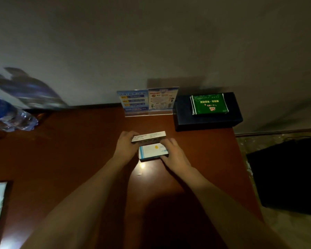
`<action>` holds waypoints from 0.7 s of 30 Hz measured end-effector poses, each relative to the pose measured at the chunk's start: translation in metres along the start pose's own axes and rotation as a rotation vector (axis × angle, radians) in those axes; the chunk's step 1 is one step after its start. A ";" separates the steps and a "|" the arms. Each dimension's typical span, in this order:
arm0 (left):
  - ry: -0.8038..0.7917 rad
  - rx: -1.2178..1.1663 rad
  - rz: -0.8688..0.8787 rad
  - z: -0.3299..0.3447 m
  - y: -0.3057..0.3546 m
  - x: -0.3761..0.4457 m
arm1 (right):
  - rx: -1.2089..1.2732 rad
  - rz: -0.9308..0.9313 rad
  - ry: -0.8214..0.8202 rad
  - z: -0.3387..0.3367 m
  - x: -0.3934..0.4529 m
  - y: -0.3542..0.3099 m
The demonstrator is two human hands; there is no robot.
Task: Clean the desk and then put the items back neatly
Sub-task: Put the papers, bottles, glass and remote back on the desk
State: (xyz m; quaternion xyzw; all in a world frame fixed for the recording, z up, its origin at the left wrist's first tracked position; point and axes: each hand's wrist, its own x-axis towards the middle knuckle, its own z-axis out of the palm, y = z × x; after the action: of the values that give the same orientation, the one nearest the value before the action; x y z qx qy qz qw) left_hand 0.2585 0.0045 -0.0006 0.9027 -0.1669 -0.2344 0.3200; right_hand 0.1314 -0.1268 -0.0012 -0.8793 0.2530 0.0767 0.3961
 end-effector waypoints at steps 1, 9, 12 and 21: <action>0.013 -0.038 -0.011 0.000 -0.002 -0.001 | 0.060 0.031 0.020 0.000 -0.001 -0.001; -0.164 -0.165 -0.125 0.013 -0.040 -0.023 | 0.210 0.119 0.064 0.006 0.004 -0.001; -0.136 -0.047 -0.081 0.022 -0.040 -0.027 | 0.232 0.102 0.068 0.011 0.007 0.002; -0.045 -0.147 0.007 0.026 -0.026 0.005 | 0.455 0.189 0.183 0.012 0.021 0.000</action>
State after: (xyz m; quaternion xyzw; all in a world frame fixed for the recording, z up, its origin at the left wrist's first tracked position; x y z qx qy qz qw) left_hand 0.2531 0.0084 -0.0368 0.8705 -0.1597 -0.2652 0.3826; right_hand 0.1507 -0.1260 -0.0161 -0.7433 0.3796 -0.0256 0.5503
